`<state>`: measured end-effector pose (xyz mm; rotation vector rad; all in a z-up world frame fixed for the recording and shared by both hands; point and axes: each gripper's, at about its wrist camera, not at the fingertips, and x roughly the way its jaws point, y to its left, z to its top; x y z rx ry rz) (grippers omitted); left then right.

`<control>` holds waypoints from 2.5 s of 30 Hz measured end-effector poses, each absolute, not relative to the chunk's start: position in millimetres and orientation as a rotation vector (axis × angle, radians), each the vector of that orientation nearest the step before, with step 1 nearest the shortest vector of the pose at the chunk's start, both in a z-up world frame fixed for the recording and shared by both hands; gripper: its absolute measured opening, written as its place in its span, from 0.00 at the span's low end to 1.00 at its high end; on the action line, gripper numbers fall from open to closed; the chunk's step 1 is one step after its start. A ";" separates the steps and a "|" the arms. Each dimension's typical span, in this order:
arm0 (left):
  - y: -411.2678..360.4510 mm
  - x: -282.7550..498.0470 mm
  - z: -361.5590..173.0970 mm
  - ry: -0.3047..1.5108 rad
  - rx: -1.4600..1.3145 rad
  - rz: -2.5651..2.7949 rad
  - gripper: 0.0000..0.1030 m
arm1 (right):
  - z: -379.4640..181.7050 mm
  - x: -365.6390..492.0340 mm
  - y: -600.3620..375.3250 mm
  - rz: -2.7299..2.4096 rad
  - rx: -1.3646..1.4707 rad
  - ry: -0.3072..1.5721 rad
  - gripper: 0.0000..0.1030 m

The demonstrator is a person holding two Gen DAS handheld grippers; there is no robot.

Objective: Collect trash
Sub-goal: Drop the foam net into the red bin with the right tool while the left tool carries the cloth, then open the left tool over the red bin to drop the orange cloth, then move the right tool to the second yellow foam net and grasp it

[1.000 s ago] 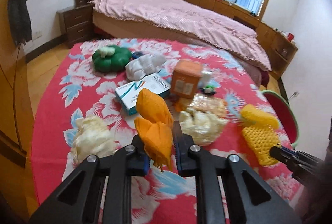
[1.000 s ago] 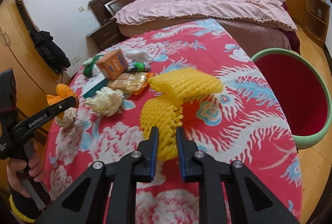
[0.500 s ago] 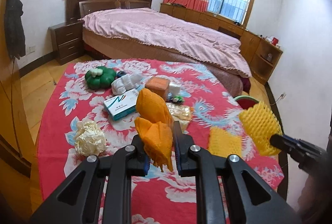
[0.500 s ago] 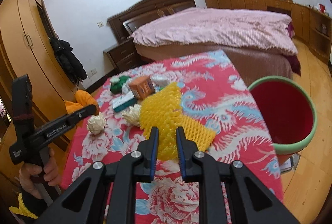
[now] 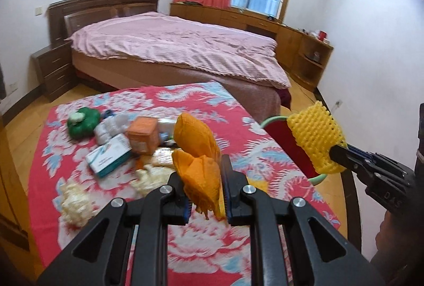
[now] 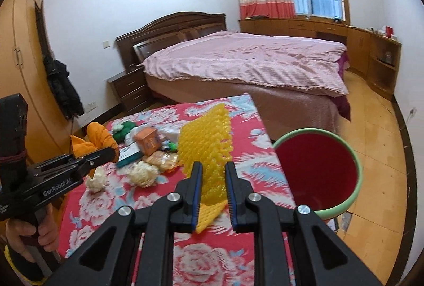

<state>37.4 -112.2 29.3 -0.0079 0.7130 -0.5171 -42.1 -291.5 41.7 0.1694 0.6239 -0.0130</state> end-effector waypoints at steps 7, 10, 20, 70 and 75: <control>-164.2 58.0 22.3 0.758 0.033 -0.592 0.17 | 33.3 -32.4 -332.5 -0.114 0.198 0.635 0.19; -191.0 67.7 17.8 0.778 0.055 -0.628 0.17 | 26.0 -26.0 -353.6 -0.157 0.225 0.650 0.19; -270.7 94.8 -4.0 0.846 0.122 -0.708 0.17 | -18.3 -1.1 -425.5 -0.294 0.314 0.737 0.19; -285.2 89.1 -12.5 0.878 0.117 -0.675 0.47 | -29.5 -25.1 -452.1 -0.307 0.477 0.676 0.68; -252.5 83.9 -5.4 0.866 0.079 -0.621 0.47 | -20.4 -28.0 -431.6 -0.276 0.458 0.668 0.70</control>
